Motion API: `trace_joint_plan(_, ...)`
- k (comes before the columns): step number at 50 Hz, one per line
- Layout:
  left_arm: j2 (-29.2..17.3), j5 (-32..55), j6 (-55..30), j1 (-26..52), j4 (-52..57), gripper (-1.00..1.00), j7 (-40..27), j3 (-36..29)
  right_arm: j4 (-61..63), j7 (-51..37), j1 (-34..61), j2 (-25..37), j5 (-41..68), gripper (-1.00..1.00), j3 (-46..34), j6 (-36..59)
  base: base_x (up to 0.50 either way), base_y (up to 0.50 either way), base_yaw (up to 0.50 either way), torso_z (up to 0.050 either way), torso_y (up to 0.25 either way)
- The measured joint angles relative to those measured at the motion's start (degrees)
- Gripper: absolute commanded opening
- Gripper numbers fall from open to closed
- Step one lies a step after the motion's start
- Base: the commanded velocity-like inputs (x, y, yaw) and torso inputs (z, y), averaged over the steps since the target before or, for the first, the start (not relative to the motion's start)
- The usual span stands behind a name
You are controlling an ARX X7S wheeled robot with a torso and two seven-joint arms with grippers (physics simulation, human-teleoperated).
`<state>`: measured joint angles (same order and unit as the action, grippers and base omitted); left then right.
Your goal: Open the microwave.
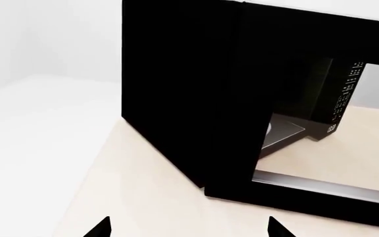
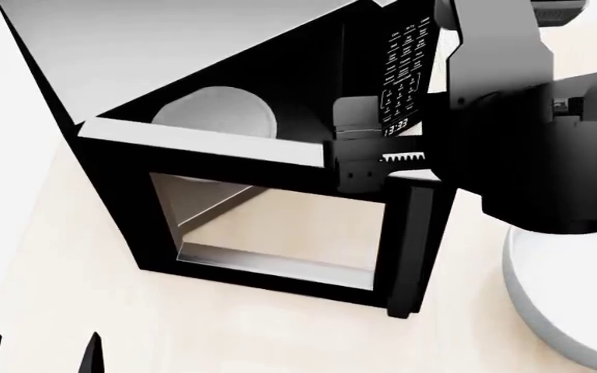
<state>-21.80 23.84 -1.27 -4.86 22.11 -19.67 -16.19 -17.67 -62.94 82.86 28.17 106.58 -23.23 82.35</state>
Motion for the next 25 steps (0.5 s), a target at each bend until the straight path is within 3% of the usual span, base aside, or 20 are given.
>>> trace_joint_plan(25, -0.3, -0.1, 0.2, -0.2, 0.2, 1.00, -0.3, -0.4, 7.0, -0.5, -5.2, 2.9, 4.0, 1.00, 2.0, -2.9, 0.00, 0.00, 0.00, -0.001, -0.004)
